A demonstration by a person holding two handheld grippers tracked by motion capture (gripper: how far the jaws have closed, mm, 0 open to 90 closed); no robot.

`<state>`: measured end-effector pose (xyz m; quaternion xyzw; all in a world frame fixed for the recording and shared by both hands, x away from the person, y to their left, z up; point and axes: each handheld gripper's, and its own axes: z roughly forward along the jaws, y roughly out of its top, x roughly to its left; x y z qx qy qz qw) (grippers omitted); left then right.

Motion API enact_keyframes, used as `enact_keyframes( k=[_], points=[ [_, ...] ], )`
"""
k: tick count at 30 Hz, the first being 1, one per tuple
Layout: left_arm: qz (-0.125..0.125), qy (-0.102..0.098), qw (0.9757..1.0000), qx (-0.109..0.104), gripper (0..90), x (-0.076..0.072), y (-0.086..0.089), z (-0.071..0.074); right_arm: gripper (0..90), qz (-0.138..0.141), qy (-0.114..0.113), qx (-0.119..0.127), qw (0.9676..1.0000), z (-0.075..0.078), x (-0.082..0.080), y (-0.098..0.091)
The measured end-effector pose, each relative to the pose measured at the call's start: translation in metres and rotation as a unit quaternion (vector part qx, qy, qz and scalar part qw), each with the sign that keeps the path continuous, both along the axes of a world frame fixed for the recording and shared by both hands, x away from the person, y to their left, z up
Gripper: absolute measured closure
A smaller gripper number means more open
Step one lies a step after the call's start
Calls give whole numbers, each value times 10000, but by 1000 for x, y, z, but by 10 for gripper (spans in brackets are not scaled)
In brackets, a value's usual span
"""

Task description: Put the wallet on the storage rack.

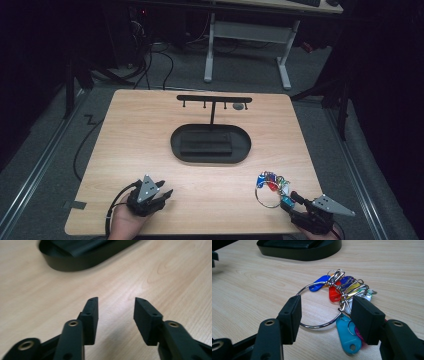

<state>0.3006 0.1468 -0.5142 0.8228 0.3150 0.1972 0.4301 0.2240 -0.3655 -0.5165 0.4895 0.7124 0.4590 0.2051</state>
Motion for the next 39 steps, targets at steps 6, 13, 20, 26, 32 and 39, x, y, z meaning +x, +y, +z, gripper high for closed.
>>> enact_keyframes(
  k=[6,13,20,26,32,39],
  points=[
    [-11,335,9992,-229,517,6,4,-4,429,-107,3,13,9999,0,1,-4],
    [-359,276,9990,-1,493,7,-5,-6,446,-311,299,-27,9991,-2,-2,-9],
    [-540,271,9981,-86,487,9,-5,-6,493,-63,693,-804,9943,10,-3,15],
    [-835,323,9960,-67,487,8,-12,-8,498,496,1327,-1690,9754,24,7,41],
    [-1060,204,9941,84,487,3,-20,-7,512,1035,1799,-2437,9474,36,26,63],
    [-1026,203,9944,133,486,2,-16,-8,549,1625,2224,-3216,9059,47,57,82]
  ],
)
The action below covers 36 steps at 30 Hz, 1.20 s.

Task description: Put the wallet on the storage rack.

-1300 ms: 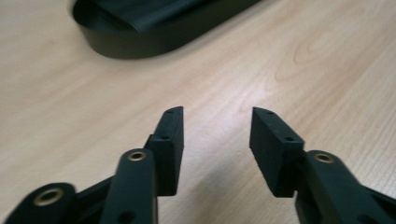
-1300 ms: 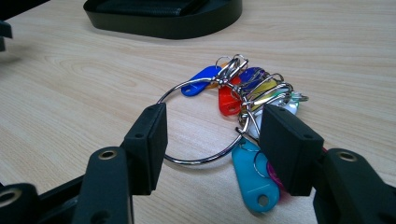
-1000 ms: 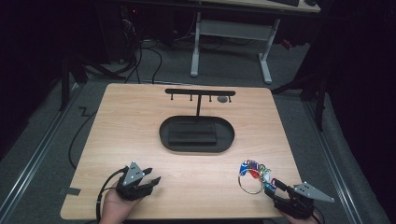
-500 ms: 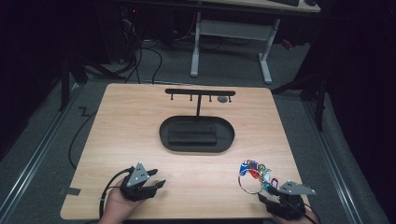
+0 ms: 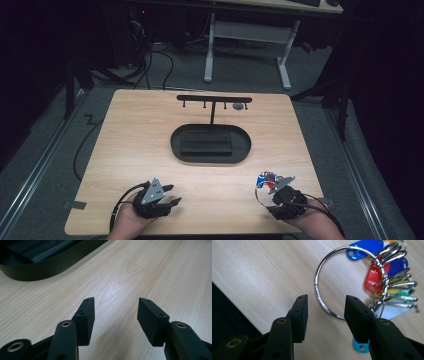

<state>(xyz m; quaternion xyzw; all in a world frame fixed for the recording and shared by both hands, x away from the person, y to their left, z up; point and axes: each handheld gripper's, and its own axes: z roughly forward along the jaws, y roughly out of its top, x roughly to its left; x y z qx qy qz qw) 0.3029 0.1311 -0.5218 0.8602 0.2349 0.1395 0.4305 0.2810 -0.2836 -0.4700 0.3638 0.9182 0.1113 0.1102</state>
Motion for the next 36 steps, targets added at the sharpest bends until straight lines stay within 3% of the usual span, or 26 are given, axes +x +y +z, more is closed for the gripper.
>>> enact_keyframes(
  k=[4,9,16,21,25,29,32,34,36],
  points=[
    [69,57,10000,-32,486,-1,6,0,550,50,207,-137,9997,-1,14,3],
    [122,64,9999,-90,487,-1,9,1,553,11,313,4,9995,-2,23,9],
    [21,49,10000,27,486,-1,2,-1,567,106,526,-90,9985,-9,34,31],
    [3,17,10000,30,487,-1,2,0,575,-48,780,-161,9968,-16,49,39],
    [28,51,10000,-31,487,-1,5,0,584,-230,1018,-187,9944,-19,59,41],
    [-4,40,10000,-29,487,-2,4,0,607,-377,1261,-456,9903,-18,65,48],
    [-19,17,10000,-6,487,-2,3,0,637,-483,1398,-526,9876,-18,70,50],
    [-15,10,10000,0,486,-1,4,0,577,-338,1412,-567,9878,-18,71,50],
    [1,23,10000,-37,486,-1,5,0,526,-169,1535,-633,9860,-18,69,49]
  ],
)
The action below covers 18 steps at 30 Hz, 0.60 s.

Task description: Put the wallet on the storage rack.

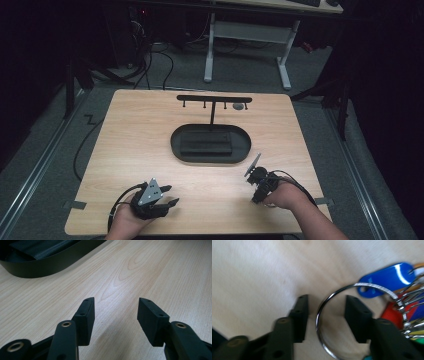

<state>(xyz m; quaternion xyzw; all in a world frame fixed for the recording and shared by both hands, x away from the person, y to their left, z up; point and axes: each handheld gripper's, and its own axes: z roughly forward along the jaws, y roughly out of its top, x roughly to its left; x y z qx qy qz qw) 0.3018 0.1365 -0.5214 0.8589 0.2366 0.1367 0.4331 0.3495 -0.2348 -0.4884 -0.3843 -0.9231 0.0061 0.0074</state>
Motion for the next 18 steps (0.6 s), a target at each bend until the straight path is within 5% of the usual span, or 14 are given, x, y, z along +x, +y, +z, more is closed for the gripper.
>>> enact_keyframes(
  k=[4,6,12,18],
  points=[
    [2,40,10000,-10,487,1,0,-1,520,331,-31,16,9994,10,-11,-16],
    [-15,46,10000,-2,486,2,-1,-1,518,482,-48,-184,9987,12,-17,-26],
    [-31,55,10000,65,486,0,-5,-2,506,996,19,-277,9946,0,-29,-30],
    [-27,90,9999,85,486,0,-4,-3,767,1088,24,-144,9940,1,-31,-26]
  ],
)
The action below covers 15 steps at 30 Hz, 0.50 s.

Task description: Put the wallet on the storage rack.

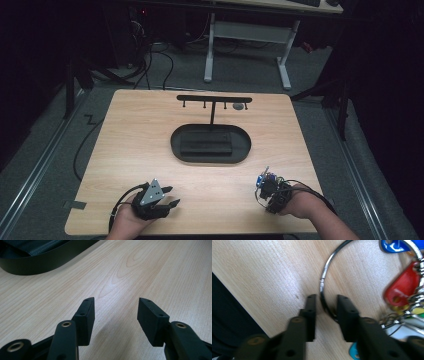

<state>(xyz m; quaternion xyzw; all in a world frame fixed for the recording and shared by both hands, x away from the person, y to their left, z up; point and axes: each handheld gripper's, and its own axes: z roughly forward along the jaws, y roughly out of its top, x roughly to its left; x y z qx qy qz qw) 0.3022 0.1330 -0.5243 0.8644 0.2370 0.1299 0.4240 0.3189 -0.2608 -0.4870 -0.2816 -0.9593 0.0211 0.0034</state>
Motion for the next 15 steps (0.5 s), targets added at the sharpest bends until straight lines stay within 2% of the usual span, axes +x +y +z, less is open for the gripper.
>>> enact_keyframes(
  k=[3,5,10,12,14,15],
  points=[
    [4,11,10000,-18,487,1,0,0,863,63,34,63,10000,0,0,5],
    [-17,16,10000,-3,487,1,0,0,869,-102,88,146,9998,0,4,8],
    [-37,-2,10000,17,486,0,0,0,864,-246,-145,320,9991,0,13,20],
    [-23,5,10000,-10,486,1,1,0,832,-176,-137,252,9994,0,15,23],
    [-29,3,10000,-15,486,1,1,0,731,-112,-3,253,9996,2,16,24],
    [-28,5,10000,-21,486,1,1,0,708,-81,-6,218,9997,3,16,23]
  ],
)
